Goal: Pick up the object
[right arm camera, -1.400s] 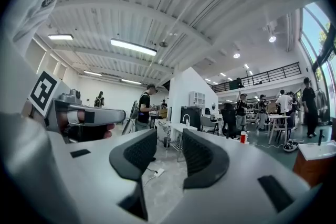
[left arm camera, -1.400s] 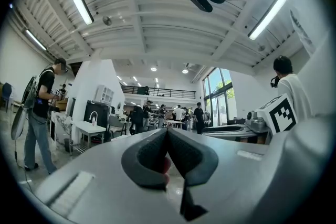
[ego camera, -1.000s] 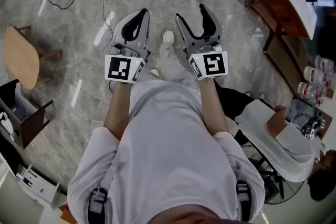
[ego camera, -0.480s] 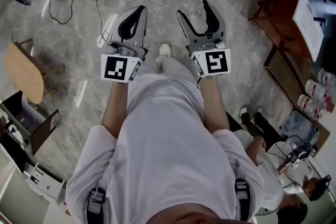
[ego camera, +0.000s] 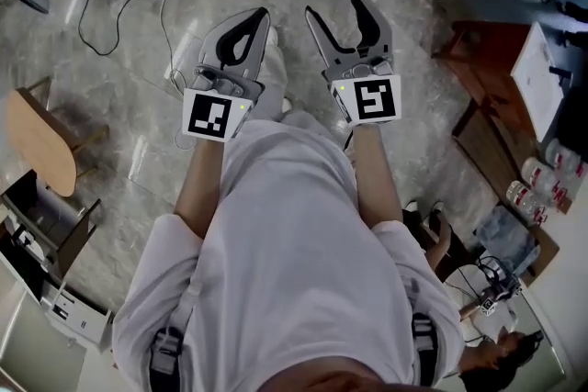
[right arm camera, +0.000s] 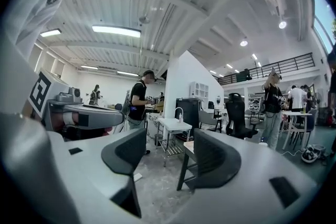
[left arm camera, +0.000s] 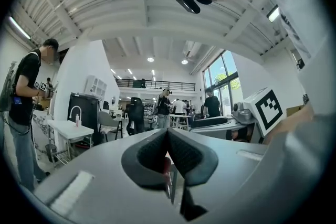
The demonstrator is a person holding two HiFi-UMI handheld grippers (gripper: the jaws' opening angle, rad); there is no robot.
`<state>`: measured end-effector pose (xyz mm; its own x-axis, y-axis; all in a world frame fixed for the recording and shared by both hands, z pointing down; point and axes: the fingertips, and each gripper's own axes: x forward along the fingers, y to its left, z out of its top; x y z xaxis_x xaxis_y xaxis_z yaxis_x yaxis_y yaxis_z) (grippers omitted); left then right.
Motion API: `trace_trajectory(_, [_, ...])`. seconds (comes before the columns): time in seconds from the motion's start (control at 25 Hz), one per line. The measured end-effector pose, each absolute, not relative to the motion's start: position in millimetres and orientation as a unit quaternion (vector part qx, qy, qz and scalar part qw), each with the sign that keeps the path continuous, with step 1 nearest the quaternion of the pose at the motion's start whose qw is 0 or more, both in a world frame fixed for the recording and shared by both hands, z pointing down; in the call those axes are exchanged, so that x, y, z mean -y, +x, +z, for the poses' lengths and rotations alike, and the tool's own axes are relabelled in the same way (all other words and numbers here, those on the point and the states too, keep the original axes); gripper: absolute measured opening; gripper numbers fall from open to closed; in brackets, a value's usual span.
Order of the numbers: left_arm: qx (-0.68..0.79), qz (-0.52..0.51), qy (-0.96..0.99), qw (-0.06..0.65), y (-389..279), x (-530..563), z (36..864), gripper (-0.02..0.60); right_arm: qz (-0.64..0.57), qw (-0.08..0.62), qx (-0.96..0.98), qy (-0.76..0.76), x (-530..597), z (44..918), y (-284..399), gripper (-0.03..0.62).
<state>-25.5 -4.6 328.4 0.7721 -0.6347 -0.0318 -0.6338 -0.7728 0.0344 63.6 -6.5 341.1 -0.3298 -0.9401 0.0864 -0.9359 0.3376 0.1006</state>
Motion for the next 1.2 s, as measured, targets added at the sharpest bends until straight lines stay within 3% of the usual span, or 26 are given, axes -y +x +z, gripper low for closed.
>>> trace_trajectory(0.76, [0.359, 0.002, 0.932, 0.038, 3.7, 306.6, 364.9, 0.000, 0.008, 0.128, 0.829, 0.544, 340.8, 400.1, 108.7, 0.262])
trace_trajectory(1.2, [0.407, 0.022, 0.911, 0.067, 49.2, 425.1, 387.5, 0.000, 0.032, 0.259, 0.868, 0.423, 509.3, 531.9, 108.9, 0.264])
